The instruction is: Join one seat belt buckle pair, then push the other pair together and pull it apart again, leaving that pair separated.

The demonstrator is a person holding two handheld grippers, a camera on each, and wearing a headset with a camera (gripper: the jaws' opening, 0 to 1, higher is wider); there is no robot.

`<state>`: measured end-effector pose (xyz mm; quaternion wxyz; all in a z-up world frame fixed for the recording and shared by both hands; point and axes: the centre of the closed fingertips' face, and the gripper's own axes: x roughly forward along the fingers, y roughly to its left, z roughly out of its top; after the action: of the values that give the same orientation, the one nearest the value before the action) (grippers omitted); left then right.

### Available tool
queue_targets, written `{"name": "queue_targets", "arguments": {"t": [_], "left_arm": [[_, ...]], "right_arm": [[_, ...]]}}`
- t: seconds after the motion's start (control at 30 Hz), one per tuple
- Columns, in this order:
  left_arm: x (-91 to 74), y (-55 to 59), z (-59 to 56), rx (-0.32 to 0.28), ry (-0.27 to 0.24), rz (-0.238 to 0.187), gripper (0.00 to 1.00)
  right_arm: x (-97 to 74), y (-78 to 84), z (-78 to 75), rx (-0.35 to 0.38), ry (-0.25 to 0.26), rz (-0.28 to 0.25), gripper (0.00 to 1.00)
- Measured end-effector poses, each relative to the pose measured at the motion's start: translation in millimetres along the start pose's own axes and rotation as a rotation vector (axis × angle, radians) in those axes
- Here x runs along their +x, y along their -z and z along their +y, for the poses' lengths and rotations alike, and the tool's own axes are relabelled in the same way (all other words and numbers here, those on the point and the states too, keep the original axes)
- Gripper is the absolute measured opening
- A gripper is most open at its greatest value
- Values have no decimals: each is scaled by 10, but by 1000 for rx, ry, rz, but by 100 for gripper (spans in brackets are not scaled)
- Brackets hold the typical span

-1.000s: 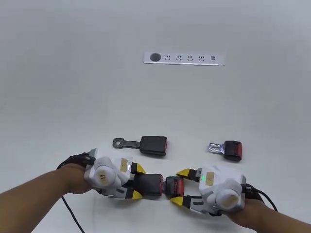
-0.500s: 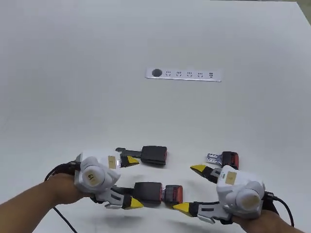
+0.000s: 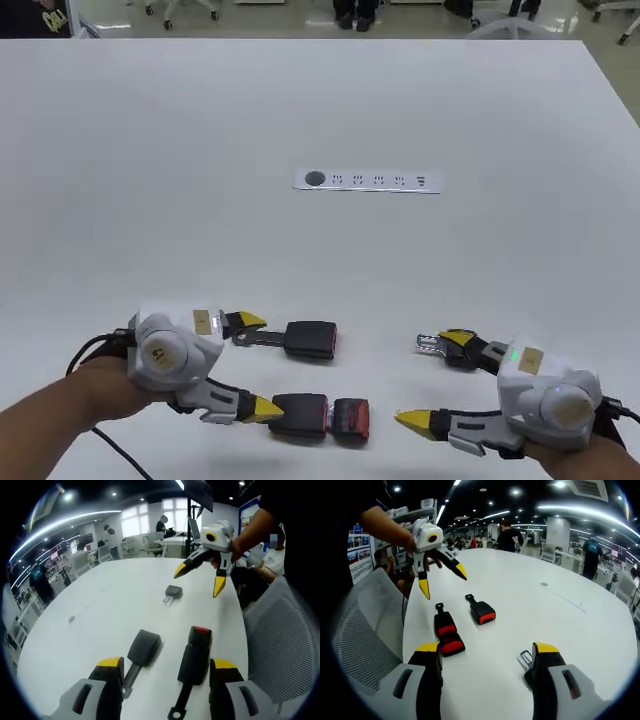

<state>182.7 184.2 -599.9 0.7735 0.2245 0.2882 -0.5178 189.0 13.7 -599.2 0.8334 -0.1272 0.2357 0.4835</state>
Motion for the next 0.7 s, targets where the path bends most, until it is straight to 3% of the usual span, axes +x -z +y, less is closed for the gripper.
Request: {"name": "queue_targets", "arguments": {"t": [0.17, 0.43, 0.7], "left_arm": [[25, -89, 136, 13, -9, -11, 72], [105, -165, 384, 9, 1, -14, 75], [330, -88, 531, 17, 57, 14, 74]], "right_arm": [[-78, 0, -239, 6, 24, 0, 76], [-92, 173, -534, 19, 30, 37, 75], [-11, 364, -715, 26, -1, 75, 72]]}}
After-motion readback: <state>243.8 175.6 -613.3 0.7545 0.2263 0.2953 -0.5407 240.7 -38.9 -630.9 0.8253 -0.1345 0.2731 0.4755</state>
